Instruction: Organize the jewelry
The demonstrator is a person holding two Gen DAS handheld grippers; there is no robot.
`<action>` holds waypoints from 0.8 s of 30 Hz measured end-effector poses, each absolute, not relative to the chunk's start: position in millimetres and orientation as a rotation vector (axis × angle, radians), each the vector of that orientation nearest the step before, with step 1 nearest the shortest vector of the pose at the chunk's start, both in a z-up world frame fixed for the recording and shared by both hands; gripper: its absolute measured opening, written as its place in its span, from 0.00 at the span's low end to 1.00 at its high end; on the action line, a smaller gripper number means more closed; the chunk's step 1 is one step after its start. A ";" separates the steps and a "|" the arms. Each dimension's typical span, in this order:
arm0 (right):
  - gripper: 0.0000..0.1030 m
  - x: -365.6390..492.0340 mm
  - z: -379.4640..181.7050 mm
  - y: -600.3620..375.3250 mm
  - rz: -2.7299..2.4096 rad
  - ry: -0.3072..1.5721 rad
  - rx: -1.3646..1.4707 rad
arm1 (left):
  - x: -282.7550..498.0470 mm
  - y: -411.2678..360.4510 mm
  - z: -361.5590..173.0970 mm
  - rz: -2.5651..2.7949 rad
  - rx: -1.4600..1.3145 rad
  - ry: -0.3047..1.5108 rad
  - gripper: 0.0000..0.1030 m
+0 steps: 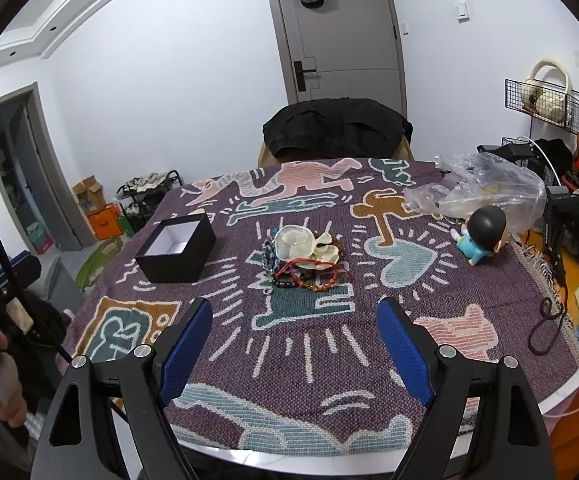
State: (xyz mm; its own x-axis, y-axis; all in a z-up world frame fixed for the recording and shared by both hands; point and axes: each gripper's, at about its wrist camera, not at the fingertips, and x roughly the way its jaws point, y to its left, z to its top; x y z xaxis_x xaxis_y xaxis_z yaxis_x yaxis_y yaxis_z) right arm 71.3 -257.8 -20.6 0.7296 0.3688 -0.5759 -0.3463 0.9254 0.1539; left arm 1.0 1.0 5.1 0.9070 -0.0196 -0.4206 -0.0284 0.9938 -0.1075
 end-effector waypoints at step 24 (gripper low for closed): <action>0.82 72.4 -19.3 -258.3 0.386 0.639 0.038 | -3.6 4.6 2.4 0.001 -0.120 0.418 1.00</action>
State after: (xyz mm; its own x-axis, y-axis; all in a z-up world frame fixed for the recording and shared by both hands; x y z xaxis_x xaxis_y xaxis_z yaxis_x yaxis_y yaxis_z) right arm 72.4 -258.3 -19.3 0.7338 0.3630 -0.5742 -0.3399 0.9280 0.1524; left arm -3.6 4.6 2.4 0.9142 -0.0233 -0.4047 -0.0260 0.9929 -0.1159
